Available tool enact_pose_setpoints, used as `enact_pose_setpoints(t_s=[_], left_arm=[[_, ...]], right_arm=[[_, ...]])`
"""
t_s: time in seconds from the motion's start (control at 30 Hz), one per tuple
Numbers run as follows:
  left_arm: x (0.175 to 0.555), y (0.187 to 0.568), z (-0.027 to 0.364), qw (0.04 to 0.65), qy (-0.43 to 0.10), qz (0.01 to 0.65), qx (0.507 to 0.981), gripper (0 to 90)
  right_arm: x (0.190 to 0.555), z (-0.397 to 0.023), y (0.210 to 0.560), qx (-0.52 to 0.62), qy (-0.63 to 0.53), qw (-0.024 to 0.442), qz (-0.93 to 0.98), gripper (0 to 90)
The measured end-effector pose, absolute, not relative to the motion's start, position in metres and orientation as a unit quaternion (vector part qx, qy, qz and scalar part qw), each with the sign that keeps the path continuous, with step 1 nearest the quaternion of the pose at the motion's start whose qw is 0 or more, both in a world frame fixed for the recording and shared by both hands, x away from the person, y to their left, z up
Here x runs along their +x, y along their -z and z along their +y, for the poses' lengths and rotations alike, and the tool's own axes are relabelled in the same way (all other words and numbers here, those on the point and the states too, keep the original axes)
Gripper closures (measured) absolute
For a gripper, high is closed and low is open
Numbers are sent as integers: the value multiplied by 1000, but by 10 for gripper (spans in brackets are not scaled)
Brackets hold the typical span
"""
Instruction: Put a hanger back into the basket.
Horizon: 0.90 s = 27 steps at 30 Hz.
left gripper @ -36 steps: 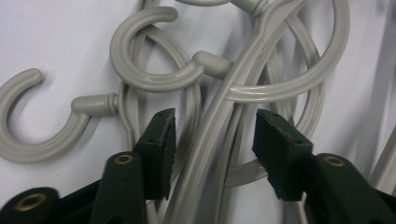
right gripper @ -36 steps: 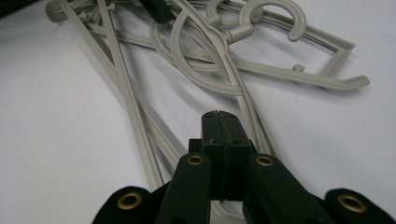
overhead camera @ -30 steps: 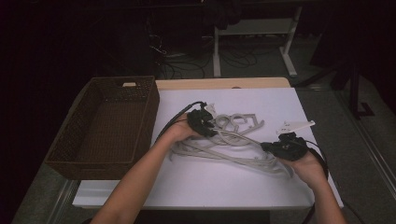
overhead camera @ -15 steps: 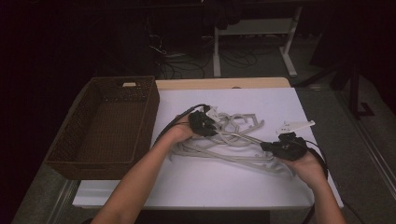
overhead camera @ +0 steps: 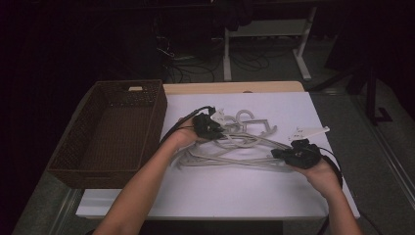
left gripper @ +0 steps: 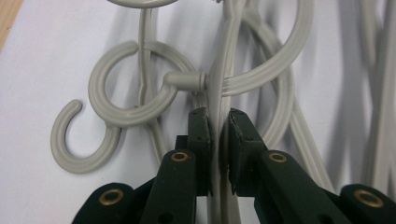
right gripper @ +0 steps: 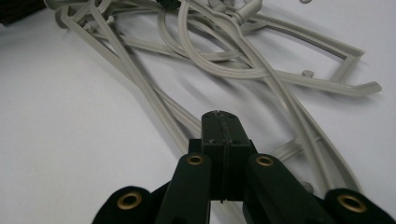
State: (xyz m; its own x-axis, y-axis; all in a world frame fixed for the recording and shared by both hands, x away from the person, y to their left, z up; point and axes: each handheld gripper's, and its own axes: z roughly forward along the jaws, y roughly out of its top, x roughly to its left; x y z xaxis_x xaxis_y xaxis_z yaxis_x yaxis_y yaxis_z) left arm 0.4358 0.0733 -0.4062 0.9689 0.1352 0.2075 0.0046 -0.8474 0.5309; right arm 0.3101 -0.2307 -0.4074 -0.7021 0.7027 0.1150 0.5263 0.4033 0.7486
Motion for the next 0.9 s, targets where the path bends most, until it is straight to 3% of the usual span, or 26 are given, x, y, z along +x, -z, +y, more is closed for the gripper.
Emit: enact_pose_setpoints(t_s=[0.17, 0.5, 0.9], left_arm=[[428, 395, 75, 297, -113, 38, 947, 819], [411, 373, 79, 319, -129, 31, 938, 820], [404, 342, 97, 358, -132, 63, 922, 821]], right_arm=[[309, -229, 406, 363, -411, 102, 830, 878], [306, -217, 405, 336, -434, 68, 833, 679], [299, -205, 397, 305, -454, 56, 835, 622]])
